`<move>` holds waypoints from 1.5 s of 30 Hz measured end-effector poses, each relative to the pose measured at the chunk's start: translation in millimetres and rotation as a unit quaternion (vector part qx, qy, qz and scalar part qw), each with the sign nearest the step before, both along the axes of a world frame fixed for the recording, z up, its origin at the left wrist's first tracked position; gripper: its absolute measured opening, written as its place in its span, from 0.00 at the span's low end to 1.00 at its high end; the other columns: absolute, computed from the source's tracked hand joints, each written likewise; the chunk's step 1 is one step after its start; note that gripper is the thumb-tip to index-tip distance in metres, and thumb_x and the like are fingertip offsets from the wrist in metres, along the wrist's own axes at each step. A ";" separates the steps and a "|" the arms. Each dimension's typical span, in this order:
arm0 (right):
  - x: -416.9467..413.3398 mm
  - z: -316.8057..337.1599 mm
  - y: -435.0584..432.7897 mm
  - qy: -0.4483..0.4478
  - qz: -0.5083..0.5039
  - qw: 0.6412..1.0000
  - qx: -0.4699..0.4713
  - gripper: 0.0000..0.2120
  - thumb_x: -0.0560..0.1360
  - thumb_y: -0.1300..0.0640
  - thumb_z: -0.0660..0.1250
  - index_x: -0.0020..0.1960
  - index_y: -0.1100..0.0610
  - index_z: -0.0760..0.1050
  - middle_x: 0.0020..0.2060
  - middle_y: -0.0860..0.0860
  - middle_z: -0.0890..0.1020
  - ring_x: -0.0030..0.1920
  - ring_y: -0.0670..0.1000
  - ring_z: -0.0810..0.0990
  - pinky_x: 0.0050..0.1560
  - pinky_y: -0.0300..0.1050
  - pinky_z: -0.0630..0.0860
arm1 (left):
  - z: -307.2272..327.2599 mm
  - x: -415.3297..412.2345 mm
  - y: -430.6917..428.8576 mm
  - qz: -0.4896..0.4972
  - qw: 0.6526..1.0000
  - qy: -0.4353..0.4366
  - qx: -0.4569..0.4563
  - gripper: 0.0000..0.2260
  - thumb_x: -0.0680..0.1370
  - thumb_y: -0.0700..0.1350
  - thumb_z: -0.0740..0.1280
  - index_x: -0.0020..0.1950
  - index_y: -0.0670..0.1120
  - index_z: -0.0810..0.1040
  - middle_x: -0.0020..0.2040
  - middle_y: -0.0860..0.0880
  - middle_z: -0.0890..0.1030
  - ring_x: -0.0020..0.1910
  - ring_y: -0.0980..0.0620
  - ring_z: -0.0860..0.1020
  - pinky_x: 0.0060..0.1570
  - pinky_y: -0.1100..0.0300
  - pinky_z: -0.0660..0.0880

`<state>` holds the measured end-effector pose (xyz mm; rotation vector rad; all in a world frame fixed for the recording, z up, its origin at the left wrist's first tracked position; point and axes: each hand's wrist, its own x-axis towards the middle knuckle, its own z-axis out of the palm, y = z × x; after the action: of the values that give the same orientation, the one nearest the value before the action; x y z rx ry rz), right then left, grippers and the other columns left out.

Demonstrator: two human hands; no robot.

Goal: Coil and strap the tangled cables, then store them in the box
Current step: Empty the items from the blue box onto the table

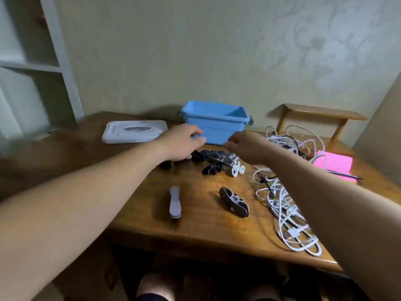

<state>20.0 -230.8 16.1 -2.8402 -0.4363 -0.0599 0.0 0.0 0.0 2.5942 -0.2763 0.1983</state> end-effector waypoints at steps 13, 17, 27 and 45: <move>48.3 -70.4 -3.5 0.026 -0.021 0.998 0.055 0.24 0.80 0.35 0.67 0.73 0.41 0.75 0.65 0.50 0.82 0.59 0.53 0.81 0.55 0.50 0.78 | -48.0 44.6 -4.2 0.064 0.971 0.007 0.231 0.09 0.83 0.54 0.66 0.62 0.54 0.75 0.60 0.47 0.72 0.51 0.43 0.77 0.52 0.44 0.80; 48.9 -96.8 -9.6 -0.056 -0.057 0.987 0.141 0.18 0.81 0.37 0.66 0.69 0.40 0.77 0.59 0.47 0.84 0.57 0.53 0.82 0.53 0.49 0.77 | -65.9 44.8 -17.9 0.021 0.995 -0.060 0.072 0.03 0.85 0.45 0.63 0.54 0.54 0.73 0.57 0.52 0.72 0.48 0.48 0.76 0.49 0.44 0.79; 50.9 -100.0 -9.7 -0.048 -0.077 0.976 0.198 0.09 0.78 0.41 0.63 0.57 0.37 0.71 0.52 0.47 0.81 0.38 0.49 0.84 0.43 0.50 0.79 | -90.1 47.1 -22.4 0.068 0.978 -0.109 -0.165 0.06 0.85 0.46 0.68 0.53 0.51 0.71 0.55 0.53 0.72 0.42 0.57 0.75 0.38 0.67 0.68; 56.5 -49.2 33.0 0.005 -0.013 0.918 0.397 0.15 0.83 0.39 0.68 0.60 0.49 0.76 0.52 0.50 0.83 0.45 0.51 0.84 0.46 0.56 0.84 | -80.8 61.2 -21.9 0.078 0.872 -0.030 -0.482 0.04 0.85 0.44 0.68 0.57 0.47 0.82 0.51 0.48 0.85 0.46 0.57 0.84 0.51 0.56 0.79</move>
<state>76.5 -197.8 -33.1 -2.0400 -0.2806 -0.1806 61.2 -21.9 -80.8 1.6071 0.0295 0.3633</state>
